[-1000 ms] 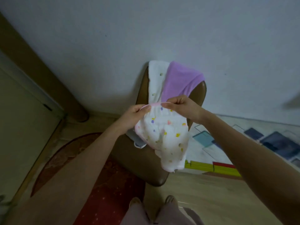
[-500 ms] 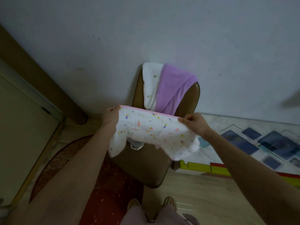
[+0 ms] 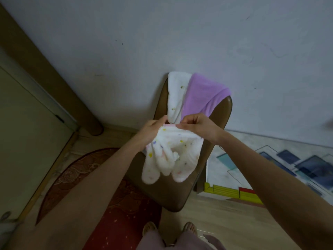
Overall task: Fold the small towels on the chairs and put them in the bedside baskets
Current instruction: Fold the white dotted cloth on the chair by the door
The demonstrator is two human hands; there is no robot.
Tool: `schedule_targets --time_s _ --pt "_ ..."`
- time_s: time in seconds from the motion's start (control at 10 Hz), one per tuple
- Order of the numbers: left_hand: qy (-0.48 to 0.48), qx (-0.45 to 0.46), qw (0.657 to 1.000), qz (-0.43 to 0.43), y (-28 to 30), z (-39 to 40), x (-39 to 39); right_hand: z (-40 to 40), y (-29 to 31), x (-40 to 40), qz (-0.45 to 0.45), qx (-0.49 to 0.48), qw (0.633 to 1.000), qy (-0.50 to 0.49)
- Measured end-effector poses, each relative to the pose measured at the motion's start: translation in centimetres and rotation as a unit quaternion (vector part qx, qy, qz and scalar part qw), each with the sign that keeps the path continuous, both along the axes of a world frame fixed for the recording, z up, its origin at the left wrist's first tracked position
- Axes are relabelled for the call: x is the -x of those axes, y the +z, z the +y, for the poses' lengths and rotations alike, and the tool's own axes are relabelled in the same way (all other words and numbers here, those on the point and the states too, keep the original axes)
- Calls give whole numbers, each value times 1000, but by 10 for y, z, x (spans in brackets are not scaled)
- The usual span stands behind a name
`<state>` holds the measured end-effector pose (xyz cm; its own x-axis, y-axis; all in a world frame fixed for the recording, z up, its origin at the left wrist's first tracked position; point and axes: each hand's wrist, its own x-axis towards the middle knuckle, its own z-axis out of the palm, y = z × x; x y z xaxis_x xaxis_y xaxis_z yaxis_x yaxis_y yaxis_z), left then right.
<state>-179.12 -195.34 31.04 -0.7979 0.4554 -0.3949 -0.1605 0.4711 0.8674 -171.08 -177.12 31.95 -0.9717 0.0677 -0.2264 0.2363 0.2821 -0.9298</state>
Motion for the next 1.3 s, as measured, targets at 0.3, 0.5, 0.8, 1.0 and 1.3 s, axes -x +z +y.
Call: schedule_targets --time_s 0.3,0.5,0.8,1.0,1.3 --pt "94 61 994 -7 -21 -33 23 25 -28 -21 -55 12 979 -194" --pt "200 119 970 -75 -30 -53 25 22 -32 -27 -68 144 930 -332" --pt "207 -162 920 -292 12 -10 -29 -35 -21 -23 -6 180 942 -282" --pt "224 -223 896 -312 14 7 -37 -56 -22 -24 78 42 963 -254" --pt "272 -233 874 -328 18 7 -42 -63 -34 -45 168 -175 963 -118"
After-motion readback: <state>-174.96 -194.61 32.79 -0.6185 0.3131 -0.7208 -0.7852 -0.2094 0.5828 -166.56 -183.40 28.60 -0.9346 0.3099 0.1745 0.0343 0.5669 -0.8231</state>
